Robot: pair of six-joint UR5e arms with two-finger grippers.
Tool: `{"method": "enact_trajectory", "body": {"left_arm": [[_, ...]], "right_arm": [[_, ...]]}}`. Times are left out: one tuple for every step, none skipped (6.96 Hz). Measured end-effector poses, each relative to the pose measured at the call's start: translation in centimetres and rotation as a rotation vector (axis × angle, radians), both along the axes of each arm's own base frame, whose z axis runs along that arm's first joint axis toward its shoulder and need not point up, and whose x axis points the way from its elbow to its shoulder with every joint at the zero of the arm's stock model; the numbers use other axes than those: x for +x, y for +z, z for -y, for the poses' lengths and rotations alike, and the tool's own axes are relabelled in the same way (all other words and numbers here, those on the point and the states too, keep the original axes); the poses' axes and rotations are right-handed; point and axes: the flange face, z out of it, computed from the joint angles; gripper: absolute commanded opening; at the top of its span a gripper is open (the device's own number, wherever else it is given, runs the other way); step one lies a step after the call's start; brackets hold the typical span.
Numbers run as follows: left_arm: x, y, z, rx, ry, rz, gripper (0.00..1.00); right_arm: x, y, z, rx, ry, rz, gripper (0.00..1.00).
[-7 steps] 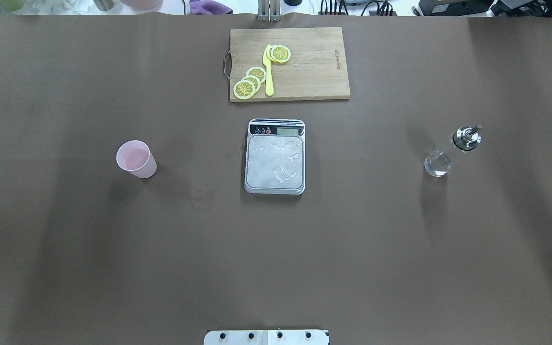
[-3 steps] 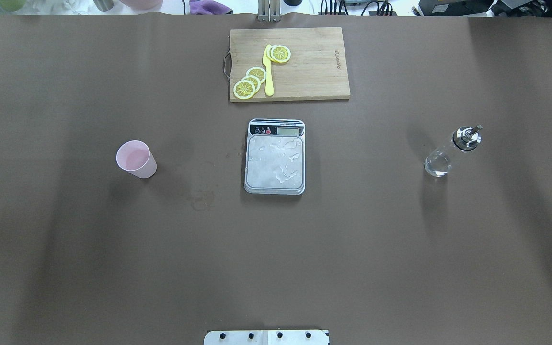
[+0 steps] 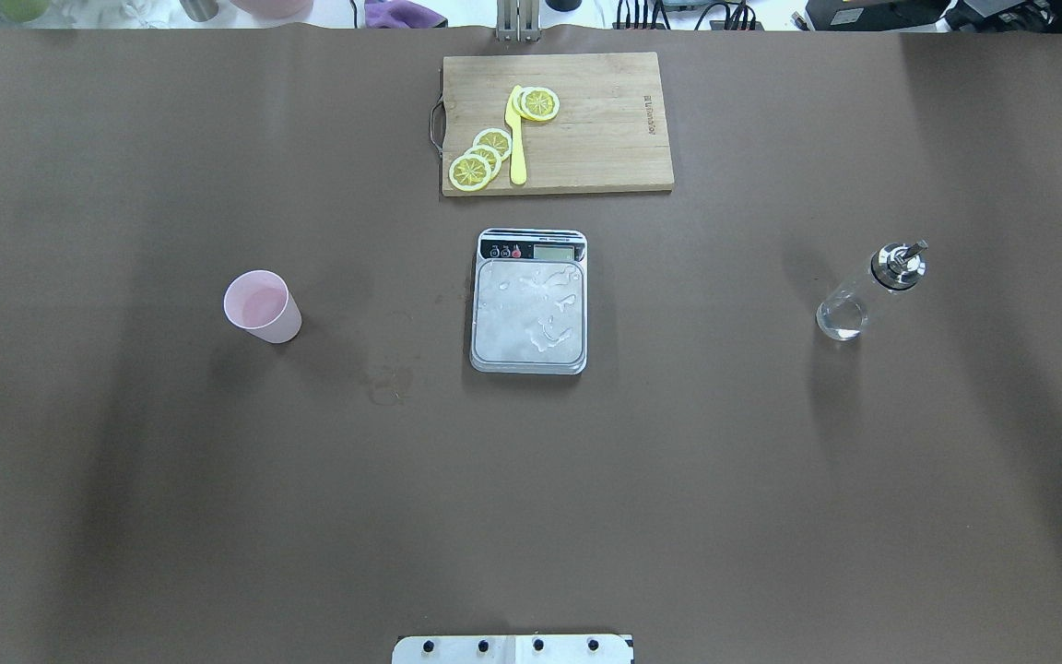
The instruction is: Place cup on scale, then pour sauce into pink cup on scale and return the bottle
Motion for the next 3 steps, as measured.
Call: {"method": "enact_trajectory", "body": {"left_arm": [[1.9, -1.7, 0.3, -0.019, -0.019, -0.021, 0.98], [3.8, -3.8, 0.6, -0.037, -0.036, -0.034, 0.98], [6.3, -6.3, 1.1, -0.056, -0.039, -0.044, 0.98]], "right_arm": [[-0.3, -0.6, 1.2, 0.013, -0.002, -0.004, 1.0], [-0.7, -1.4, 3.2, 0.027, -0.004, -0.013, 1.0], [-0.7, -1.7, 4.2, 0.029, -0.002, -0.029, 1.0]]}}
